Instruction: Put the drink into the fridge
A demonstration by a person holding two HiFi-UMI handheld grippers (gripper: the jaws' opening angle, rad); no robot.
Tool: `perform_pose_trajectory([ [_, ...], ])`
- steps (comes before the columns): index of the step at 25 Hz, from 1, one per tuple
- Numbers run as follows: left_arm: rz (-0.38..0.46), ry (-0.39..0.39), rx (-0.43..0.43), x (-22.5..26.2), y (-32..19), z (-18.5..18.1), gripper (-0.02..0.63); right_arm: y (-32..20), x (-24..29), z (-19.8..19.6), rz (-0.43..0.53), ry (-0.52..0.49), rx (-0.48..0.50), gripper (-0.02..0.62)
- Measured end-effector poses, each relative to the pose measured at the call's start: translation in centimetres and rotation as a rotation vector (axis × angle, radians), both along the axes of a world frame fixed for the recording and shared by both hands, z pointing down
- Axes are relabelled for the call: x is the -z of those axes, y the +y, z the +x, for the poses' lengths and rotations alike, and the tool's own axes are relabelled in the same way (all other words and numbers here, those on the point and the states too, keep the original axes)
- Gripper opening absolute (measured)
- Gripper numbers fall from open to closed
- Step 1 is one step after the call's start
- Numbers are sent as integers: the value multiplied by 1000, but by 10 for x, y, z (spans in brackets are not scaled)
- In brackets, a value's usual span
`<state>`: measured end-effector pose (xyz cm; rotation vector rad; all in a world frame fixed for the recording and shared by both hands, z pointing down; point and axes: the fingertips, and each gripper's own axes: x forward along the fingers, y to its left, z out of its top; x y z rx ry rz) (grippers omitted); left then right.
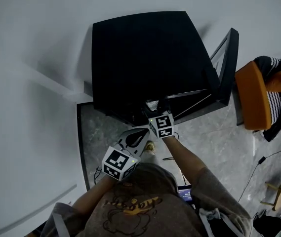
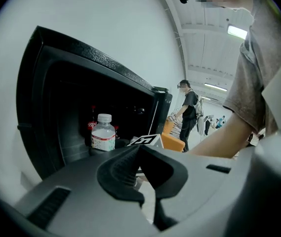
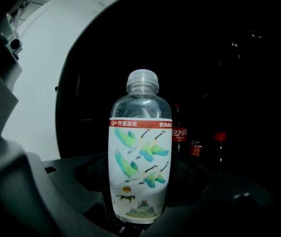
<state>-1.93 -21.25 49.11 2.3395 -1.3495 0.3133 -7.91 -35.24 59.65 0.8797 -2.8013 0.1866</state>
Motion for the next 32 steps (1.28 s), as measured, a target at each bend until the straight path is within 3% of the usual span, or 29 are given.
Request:
perform_pose_trajectory([
  [14, -35, 9, 13, -18, -1, -7, 3, -39, -24, -12, -6, -7, -74, 311],
  [32, -85, 24, 40, -32, 9, -7, 3, -49, -55, -38, -21, -14, -36, 311],
])
